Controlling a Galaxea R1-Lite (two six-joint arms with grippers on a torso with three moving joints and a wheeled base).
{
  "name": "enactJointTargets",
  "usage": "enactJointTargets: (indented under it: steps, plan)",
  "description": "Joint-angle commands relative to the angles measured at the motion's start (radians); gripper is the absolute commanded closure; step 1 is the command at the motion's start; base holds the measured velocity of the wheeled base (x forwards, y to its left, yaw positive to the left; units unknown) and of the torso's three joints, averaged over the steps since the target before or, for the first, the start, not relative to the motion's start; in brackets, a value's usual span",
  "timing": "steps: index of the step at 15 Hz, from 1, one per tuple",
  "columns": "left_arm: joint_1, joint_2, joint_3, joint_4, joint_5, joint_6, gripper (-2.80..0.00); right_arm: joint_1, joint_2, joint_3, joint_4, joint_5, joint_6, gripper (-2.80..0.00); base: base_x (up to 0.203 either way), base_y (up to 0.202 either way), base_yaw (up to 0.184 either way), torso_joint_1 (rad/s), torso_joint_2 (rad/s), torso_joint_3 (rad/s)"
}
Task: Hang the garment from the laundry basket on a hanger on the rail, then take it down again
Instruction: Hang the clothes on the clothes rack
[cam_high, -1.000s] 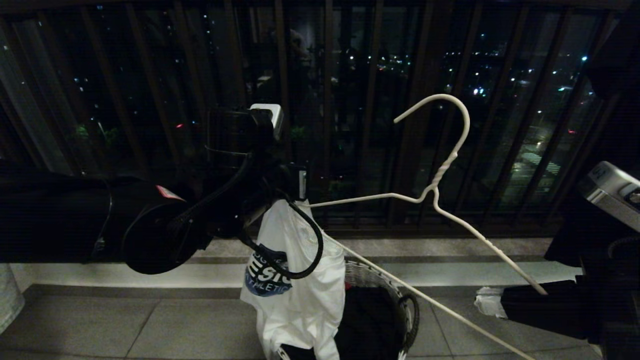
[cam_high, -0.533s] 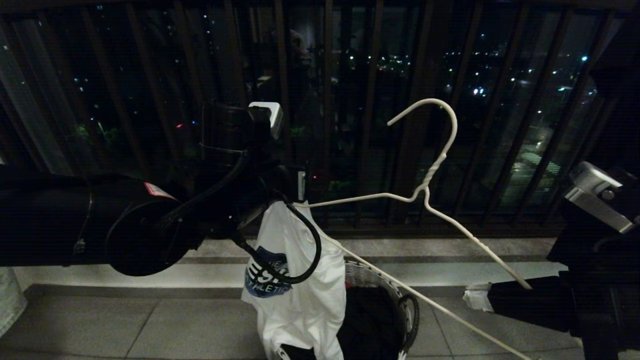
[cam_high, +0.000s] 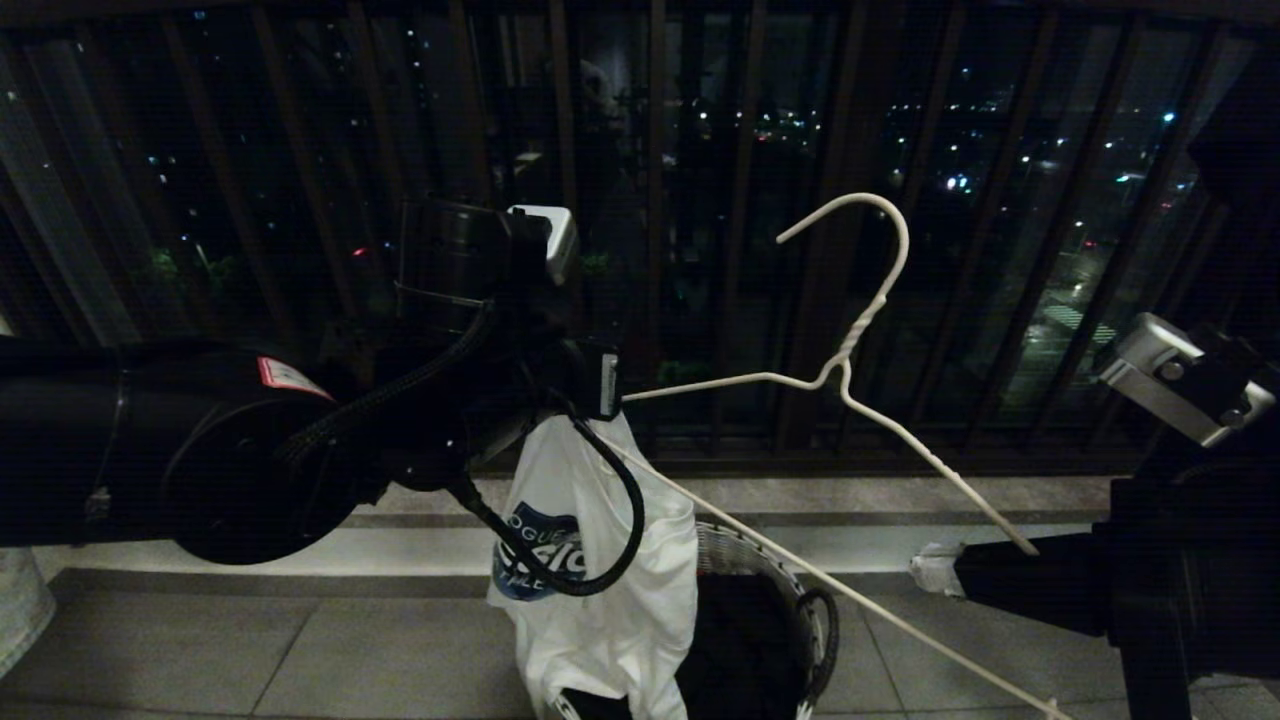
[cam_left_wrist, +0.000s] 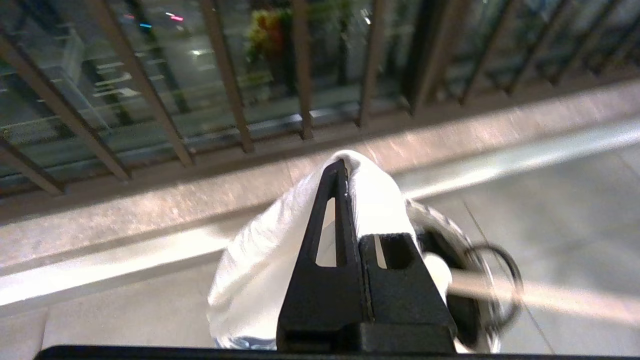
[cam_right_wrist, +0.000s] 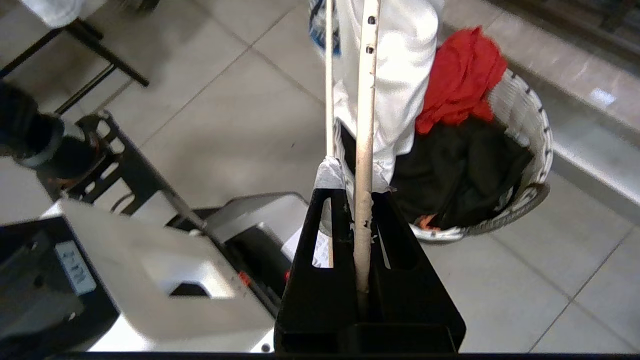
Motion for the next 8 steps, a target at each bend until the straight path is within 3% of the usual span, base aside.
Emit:
enactJointTargets:
  steps: [1, 4, 8]
  plan:
    - [-0.032, -0.03, -0.002, 0.067, 0.003, -0.005, 0.0, 0.0, 0.01, 0.006, -0.021, -0.016, 0.0, 0.0, 0.0, 0.0, 0.0, 0.0, 0.0, 0.0]
    - [-0.067, -0.045, -0.02, 0.129, 0.043, -0.013, 0.0, 0.0, 0.021, 0.023, -0.071, -0.081, -0.002, 0.0, 0.0, 0.0, 0.0, 0.0, 0.0, 0.0]
    - [-0.105, -0.043, -0.035, 0.142, 0.06, -0.037, 0.0, 0.016, 0.026, 0.031, -0.073, -0.081, -0.004, 0.0, 0.0, 0.0, 0.0, 0.0, 0.0, 0.0]
